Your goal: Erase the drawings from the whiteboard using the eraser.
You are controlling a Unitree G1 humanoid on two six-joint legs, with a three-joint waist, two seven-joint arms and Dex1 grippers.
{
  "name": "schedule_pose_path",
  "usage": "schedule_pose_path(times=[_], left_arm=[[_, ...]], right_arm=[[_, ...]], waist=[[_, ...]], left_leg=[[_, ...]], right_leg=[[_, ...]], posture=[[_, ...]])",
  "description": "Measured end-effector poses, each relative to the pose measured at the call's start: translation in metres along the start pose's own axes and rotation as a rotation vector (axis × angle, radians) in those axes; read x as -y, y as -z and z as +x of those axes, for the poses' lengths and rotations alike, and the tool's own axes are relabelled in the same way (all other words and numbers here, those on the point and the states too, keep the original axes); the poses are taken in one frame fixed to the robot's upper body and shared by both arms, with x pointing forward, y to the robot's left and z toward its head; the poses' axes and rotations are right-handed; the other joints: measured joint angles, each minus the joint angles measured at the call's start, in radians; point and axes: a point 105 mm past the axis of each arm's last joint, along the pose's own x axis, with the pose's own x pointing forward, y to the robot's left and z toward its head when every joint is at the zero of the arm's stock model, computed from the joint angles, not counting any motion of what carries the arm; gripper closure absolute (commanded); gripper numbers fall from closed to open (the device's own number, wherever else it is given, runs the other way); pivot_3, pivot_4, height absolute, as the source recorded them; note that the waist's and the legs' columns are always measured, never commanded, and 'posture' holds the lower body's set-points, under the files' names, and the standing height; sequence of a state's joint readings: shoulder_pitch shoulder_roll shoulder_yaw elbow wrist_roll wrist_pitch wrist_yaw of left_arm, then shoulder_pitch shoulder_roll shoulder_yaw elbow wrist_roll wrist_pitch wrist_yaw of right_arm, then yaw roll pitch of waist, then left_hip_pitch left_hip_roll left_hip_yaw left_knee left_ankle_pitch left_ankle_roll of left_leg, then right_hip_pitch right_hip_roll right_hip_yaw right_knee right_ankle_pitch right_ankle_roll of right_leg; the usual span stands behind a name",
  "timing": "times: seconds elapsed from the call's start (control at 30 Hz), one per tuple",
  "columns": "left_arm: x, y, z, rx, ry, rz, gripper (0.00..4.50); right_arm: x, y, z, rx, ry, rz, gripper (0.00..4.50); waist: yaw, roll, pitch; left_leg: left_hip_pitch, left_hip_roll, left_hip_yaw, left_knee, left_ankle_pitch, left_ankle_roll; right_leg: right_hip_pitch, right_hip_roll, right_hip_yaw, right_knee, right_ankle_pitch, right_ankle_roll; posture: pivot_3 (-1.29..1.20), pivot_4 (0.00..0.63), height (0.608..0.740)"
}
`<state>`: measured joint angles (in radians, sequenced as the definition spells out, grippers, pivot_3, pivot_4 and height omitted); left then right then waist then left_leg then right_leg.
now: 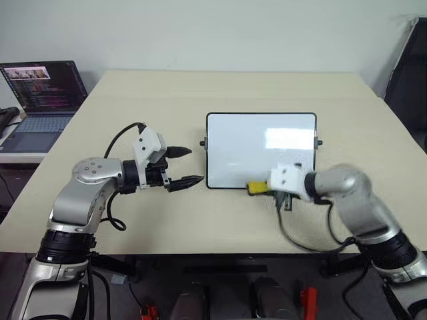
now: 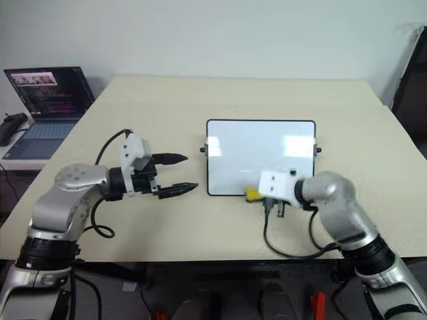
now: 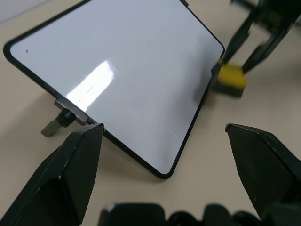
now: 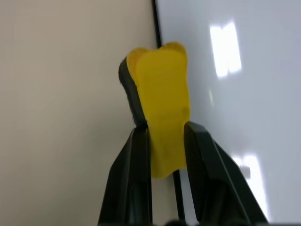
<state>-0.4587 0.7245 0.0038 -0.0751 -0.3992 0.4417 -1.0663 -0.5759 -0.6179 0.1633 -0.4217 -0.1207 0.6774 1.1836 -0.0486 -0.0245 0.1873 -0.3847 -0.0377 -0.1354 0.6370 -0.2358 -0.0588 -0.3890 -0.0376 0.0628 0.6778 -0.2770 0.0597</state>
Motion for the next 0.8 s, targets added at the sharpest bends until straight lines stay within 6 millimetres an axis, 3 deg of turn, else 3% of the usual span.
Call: schedule_pose_path(times=[0.07, 0.1, 0.2, 0.27, 0.4, 0.5, 0.6, 0.8], left_arm=[[0.002, -0.002, 0.003, 0.016, 0.024, -0.003, 0.0], [0.003, -0.006, 0.005, 0.03, 0.036, 0.0, 0.0], [0.004, -0.017, 0.009, 0.079, 0.066, -0.004, 0.0], [0.009, -0.034, 0.021, 0.155, 0.106, 0.003, 0.0], [0.025, -0.072, 0.048, 0.27, 0.222, 0.053, 0.0], [0.046, -0.081, 0.07, 0.309, 0.325, 0.055, 0.0], [0.069, -0.074, 0.094, 0.279, 0.418, 0.08, 0.0], [0.1, -0.045, 0.141, 0.187, 0.5, 0.125, 0.0]], right_arm=[[0.031, -0.013, -0.038, 0.071, 0.131, 0.045, 3.86], [0.045, -0.004, -0.063, 0.041, 0.222, 0.077, 3.86], [0.061, 0.045, -0.105, -0.085, 0.401, 0.243, 3.86], [0.065, 0.073, -0.127, -0.12, 0.513, 0.369, 3.86], [0.057, 0.117, -0.173, -0.207, 0.708, 0.537, 3.86], [0.033, 0.156, -0.19, -0.322, 0.768, 0.672, 3.86], [0.013, 0.183, -0.193, -0.421, 0.775, 0.756, 3.86], [-0.007, 0.21, -0.196, -0.598, 0.77, 0.872, 3.86]], waist=[[0.008, 0.0, 0.0], [0.021, -0.002, -0.001], [0.041, -0.002, -0.001], [0.048, -0.002, -0.001], [0.049, -0.002, -0.001], [0.046, -0.001, -0.002], [0.03, 0.001, -0.003], [0.013, 0.002, -0.002]], left_leg=[[-0.001, -0.001, -0.001, 0.0, -0.001, -0.001], [-0.002, -0.001, -0.003, -0.001, -0.001, -0.001], [-0.007, -0.002, -0.004, -0.006, -0.001, -0.001], [-0.012, -0.003, -0.003, -0.006, -0.001, -0.001], [-0.015, -0.003, -0.001, -0.007, -0.001, -0.001], [-0.014, -0.004, 0.002, -0.007, -0.002, 0.0], [-0.011, -0.005, 0.006, -0.007, -0.002, 0.001], [-0.001, -0.005, 0.009, -0.007, -0.001, 0.001]], right_leg=[[0.0, -0.001, -0.002, -0.001, 0.001, -0.001], [0.001, -0.001, -0.004, -0.005, 0.001, -0.001], [0.0, -0.003, -0.006, -0.015, 0.001, -0.001], [-0.003, -0.004, -0.006, -0.015, 0.002, 0.0], [-0.007, -0.004, -0.005, -0.015, 0.001, 0.001], [-0.007, -0.003, -0.002, -0.015, 0.0, 0.002], [-0.005, -0.002, 0.002, -0.014, 0.0, 0.002], [0.002, 0.001, 0.006, -0.014, 0.0, 0.003]], posture=[[0.0, 0.15, 0.74], [0.0, 0.15, 0.74], [0.0, 0.15, 0.74], [0.0, 0.15, 0.74], [0.0, 0.15, 0.74], [0.0, 0.15, 0.74], [0.0, 0.15, 0.74], [0.0, 0.15, 0.74]])
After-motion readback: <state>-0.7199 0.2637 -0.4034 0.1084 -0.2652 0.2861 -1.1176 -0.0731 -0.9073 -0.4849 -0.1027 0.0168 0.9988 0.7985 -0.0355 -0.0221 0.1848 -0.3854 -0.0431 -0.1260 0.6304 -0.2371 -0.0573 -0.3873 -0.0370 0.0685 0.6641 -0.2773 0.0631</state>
